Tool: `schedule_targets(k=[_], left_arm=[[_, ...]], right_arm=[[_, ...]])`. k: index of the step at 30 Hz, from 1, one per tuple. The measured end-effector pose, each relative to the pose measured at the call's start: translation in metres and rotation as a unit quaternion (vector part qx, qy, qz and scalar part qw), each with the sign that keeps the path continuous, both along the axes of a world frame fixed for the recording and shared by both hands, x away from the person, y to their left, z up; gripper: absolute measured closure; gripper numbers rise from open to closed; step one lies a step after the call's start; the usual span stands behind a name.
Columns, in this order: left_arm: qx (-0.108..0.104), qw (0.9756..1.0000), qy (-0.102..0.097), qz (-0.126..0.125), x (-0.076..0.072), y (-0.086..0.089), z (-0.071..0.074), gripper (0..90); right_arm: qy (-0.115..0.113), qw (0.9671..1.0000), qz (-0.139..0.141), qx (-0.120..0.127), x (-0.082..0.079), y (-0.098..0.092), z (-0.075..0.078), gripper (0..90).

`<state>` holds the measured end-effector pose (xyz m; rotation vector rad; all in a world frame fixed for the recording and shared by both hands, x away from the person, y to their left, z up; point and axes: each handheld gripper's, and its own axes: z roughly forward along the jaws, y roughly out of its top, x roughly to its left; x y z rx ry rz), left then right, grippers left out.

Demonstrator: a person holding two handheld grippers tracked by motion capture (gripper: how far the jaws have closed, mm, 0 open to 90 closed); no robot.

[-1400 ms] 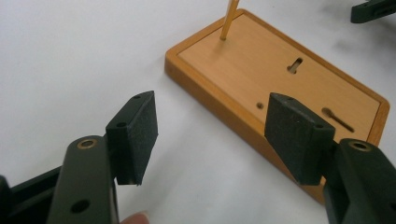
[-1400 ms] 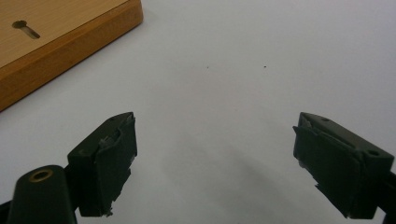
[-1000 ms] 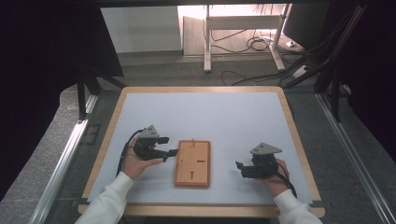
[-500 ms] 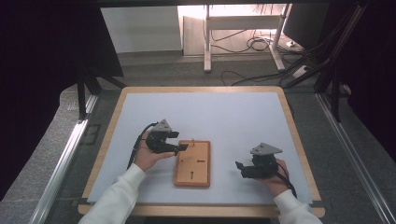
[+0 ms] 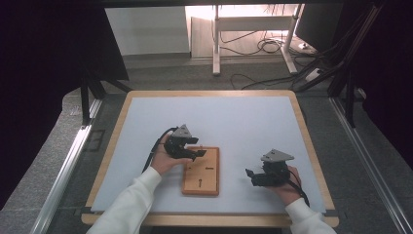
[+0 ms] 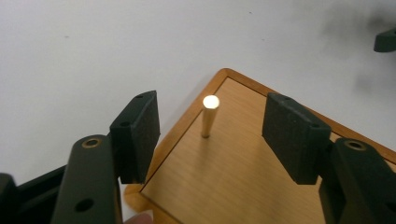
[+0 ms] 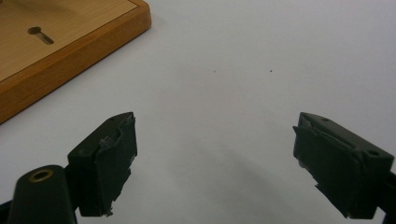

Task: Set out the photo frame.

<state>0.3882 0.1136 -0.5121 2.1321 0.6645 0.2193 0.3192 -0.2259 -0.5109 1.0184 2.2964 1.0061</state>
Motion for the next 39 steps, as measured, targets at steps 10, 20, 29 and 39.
schedule_targets(k=[10,20,29,39], left_arm=[[0.008,0.9999,0.002,-0.014,0.006,-0.008,-0.007,66.3],[0.012,0.9999,0.004,-0.008,0.009,-0.008,-0.009,83.2],[0.012,0.9997,0.02,-0.007,0.011,-0.007,-0.008,84.2],[0.016,0.9989,0.043,-0.01,0.016,-0.008,-0.005,84.2]], right_arm=[[0.003,1.0,-0.002,-0.003,0.0,0.001,-0.001,13.7],[0.002,1.0,-0.002,-0.003,0.001,0.0,-0.001,13.7],[-0.004,1.0,0.002,-0.001,-0.001,0.0,0.0,13.8],[-0.024,0.9992,0.03,0.012,-0.008,0.007,0.006,14.2]])
